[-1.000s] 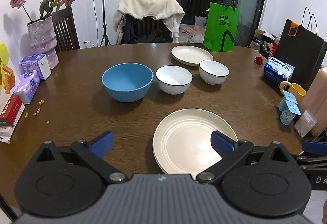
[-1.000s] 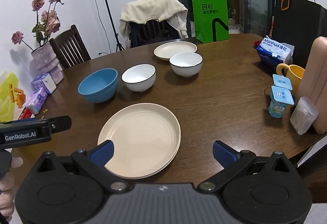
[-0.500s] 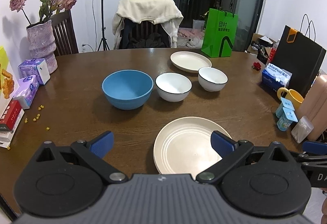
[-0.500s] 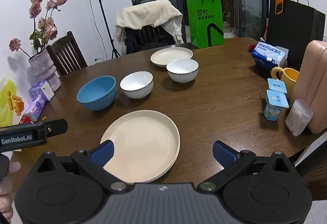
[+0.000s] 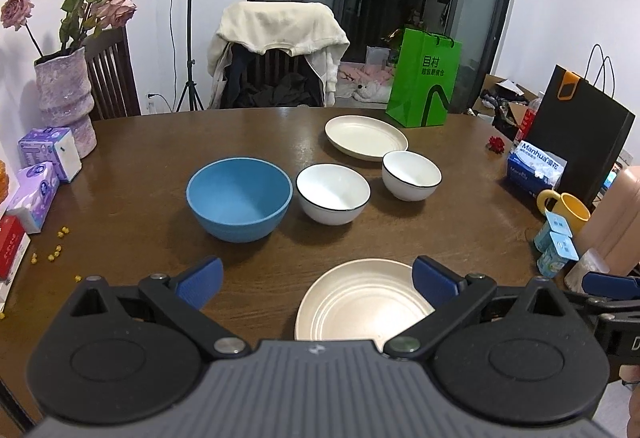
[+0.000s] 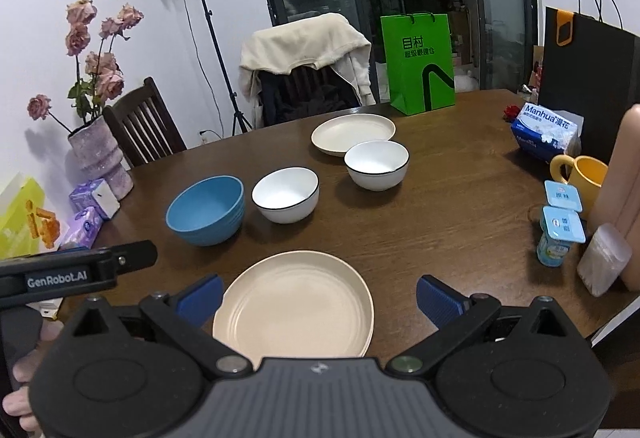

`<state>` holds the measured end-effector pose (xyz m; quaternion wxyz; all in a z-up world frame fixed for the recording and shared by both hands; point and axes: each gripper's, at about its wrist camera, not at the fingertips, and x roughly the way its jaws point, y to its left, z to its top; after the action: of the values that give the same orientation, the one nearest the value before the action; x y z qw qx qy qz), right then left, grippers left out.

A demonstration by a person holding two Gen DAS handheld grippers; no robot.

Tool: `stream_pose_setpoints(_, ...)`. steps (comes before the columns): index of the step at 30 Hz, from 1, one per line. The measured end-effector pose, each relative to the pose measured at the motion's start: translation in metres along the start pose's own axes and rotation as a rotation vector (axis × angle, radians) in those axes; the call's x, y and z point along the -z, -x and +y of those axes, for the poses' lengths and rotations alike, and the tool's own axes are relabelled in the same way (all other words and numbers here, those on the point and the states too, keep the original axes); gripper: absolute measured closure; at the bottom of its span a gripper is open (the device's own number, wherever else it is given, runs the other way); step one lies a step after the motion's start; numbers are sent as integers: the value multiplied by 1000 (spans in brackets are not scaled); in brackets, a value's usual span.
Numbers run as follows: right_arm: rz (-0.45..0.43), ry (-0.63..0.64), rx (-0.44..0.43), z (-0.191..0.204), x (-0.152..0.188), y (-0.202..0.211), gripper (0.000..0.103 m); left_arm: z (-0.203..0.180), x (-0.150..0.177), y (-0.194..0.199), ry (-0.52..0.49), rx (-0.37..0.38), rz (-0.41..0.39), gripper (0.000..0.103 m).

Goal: Organize plates and bowls
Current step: 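Move both grippers past the bowls toward the last beige plate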

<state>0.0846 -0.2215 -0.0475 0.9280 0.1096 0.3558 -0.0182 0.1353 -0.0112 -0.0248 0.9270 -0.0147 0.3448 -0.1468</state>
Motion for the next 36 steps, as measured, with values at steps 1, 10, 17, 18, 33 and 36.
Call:
stream_pose_setpoints(1, -1, 1, 3, 1, -2, -2, 0, 3, -2, -3, 5, 0, 1, 0)
stream_pose_setpoints(10, 10, -23, 59, 7, -16, -25, 0, 29, -23, -22, 48, 13, 13, 0)
stream_pose_setpoints(17, -25, -5, 82, 23, -20, -39, 0, 45, -36, -40, 39, 40, 50, 0)
stream_pose_setpoints(18, -23, -1, 82, 26, -21, -43, 0, 47, -37, -42, 38, 44, 55, 0)
stream_pose_setpoints(33, 3, -81, 137, 35, -50, -71, 0, 86, -66, -62, 58, 60, 61, 0)
stream_pose_setpoints(36, 9, -114, 150, 28, -58, -72, 0, 88, -73, -62, 51, 61, 51, 0)
